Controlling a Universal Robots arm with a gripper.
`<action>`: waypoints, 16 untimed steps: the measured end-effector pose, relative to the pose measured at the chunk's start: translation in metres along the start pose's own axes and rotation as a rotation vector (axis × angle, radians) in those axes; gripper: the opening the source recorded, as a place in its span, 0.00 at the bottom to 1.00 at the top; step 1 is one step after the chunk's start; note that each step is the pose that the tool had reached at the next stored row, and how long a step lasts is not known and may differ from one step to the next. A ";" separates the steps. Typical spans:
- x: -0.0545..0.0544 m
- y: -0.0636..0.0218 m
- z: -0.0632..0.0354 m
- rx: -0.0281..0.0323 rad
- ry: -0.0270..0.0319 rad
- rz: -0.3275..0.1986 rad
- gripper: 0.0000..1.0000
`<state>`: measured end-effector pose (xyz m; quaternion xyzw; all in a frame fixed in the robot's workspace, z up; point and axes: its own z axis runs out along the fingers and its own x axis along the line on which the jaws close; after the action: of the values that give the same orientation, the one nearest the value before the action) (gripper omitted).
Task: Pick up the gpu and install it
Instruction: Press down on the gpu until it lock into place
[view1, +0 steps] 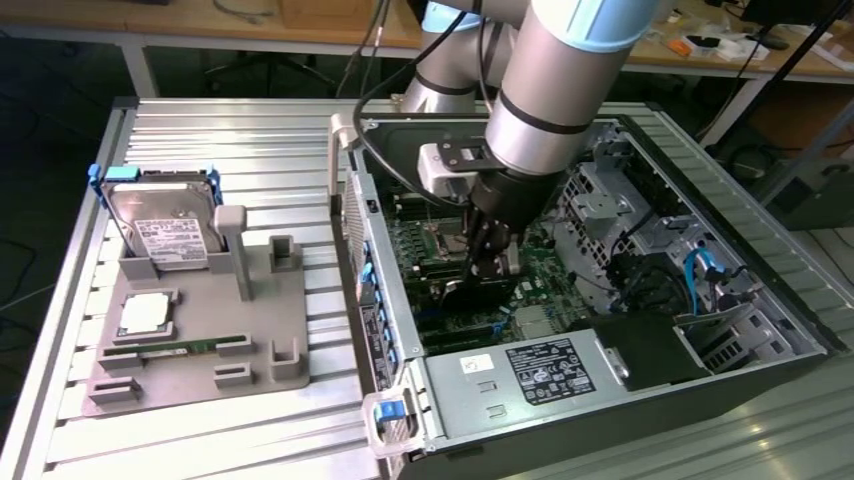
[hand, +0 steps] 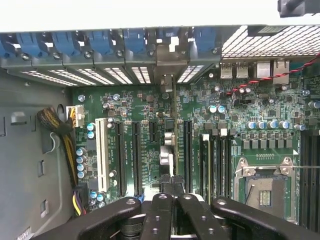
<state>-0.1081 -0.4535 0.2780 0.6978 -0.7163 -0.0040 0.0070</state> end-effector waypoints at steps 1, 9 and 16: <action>0.000 0.0000 0.0017 0.0002 0.0000 0.000 0.11; 0.000 0.0004 0.0024 0.0017 -0.0030 0.000 0.11; 0.001 0.0186 -0.0222 0.0001 -0.0074 0.000 0.11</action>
<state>-0.1264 -0.4535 0.3005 0.6978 -0.7163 -0.0065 0.0043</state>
